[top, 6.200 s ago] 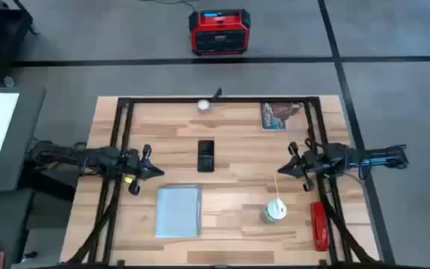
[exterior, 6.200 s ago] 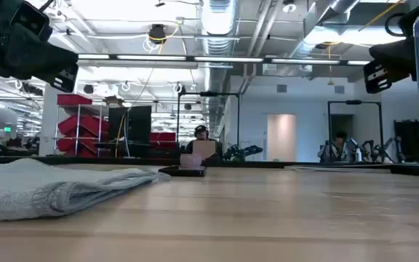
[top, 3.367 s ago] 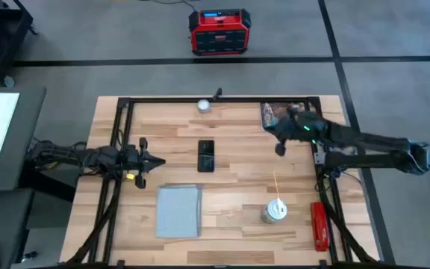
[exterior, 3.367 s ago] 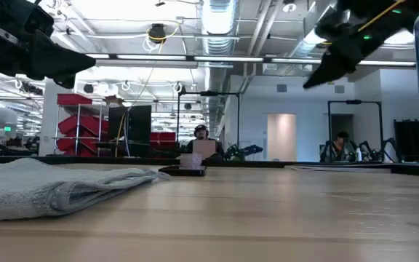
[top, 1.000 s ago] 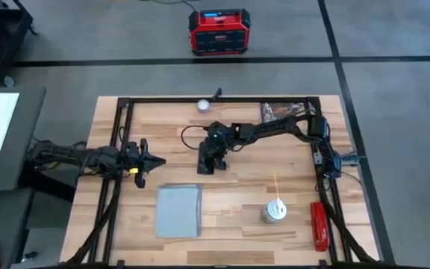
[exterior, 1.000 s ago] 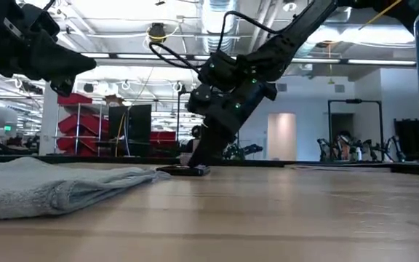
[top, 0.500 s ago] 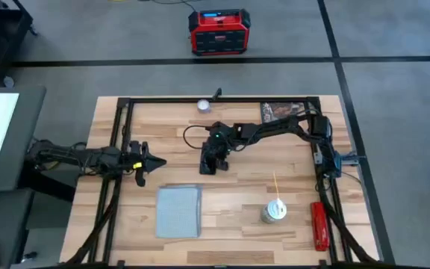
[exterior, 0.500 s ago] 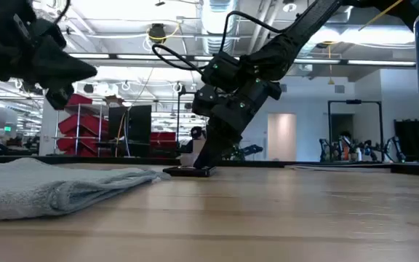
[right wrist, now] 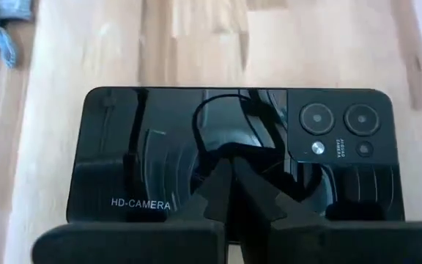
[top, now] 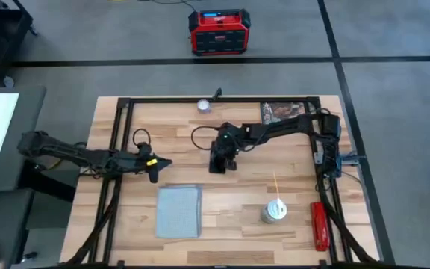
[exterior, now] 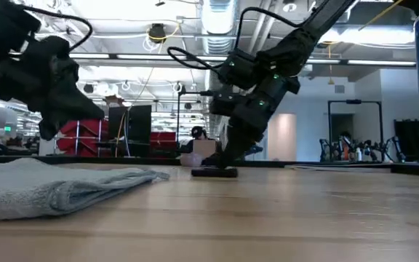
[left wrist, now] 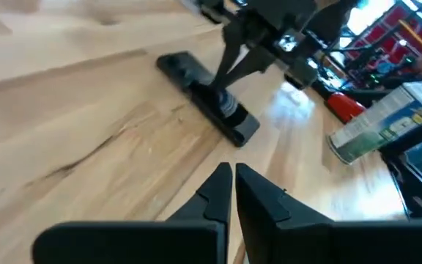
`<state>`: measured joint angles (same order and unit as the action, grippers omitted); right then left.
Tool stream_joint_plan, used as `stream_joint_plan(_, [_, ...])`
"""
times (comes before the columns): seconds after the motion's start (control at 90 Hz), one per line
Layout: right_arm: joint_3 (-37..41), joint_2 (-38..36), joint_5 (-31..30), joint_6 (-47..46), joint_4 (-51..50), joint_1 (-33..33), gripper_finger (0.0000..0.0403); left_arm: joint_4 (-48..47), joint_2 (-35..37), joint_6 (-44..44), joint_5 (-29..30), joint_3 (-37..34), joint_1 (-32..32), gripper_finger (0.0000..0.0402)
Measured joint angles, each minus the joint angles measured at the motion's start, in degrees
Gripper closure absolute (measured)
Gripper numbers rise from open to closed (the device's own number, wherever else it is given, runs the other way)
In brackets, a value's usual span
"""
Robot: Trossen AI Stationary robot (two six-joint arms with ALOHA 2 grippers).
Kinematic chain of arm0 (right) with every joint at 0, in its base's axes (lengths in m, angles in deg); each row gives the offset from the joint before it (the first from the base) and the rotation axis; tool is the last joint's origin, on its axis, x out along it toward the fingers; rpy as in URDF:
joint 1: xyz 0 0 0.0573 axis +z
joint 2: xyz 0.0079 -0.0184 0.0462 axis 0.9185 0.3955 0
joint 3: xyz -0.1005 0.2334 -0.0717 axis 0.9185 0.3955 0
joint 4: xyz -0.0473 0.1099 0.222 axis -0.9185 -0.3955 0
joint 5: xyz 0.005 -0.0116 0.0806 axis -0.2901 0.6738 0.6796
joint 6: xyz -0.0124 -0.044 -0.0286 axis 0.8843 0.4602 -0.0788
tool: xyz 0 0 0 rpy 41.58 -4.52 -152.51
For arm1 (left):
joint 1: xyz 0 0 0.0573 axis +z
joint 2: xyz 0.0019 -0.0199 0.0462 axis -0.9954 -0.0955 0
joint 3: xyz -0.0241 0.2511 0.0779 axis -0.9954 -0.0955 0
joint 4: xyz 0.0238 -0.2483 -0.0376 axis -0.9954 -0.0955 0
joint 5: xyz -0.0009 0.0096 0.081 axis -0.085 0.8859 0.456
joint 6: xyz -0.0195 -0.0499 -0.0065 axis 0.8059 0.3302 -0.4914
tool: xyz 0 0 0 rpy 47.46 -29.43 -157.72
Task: Apply microfiber cloth
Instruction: Spray the back of the cellphone with the cleaning bottle
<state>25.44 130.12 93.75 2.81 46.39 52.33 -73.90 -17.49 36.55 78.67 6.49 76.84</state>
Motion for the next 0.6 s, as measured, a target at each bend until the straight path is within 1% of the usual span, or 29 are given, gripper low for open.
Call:
stream_joint_plan(0.167, [4.0, -1.8, -0.1, -1.6, 3.4, 0.0, 0.0403, 5.3, -6.0, 5.8, -1.2, 0.1, 2.0, 0.0346])
stream_joint_plan(0.278, [6.3, -2.4, -0.1, -2.8, 6.9, 0.6, 0.0403, 9.3, -10.0, 11.0, -4.1, 0.1, 3.7, 0.0313])
stream_joint_plan(0.367, [6.6, -2.5, -0.4, -3.3, 7.2, 1.1, 0.0403, 12.5, -13.6, 14.3, -5.6, 0.2, 4.9, 0.0293])
stream_joint_plan(0.456, [6.6, -2.5, -0.8, -3.3, 7.4, 2.0, 0.0403, 14.4, -17.3, 15.8, -6.2, 0.2, 6.5, 0.0281])
stream_joint_plan(0.6, [6.6, -2.5, 0.1, -3.3, 7.5, 3.4, 0.0403, 16.5, -24.0, 15.2, -10.9, 1.4, 9.4, 0.0277])
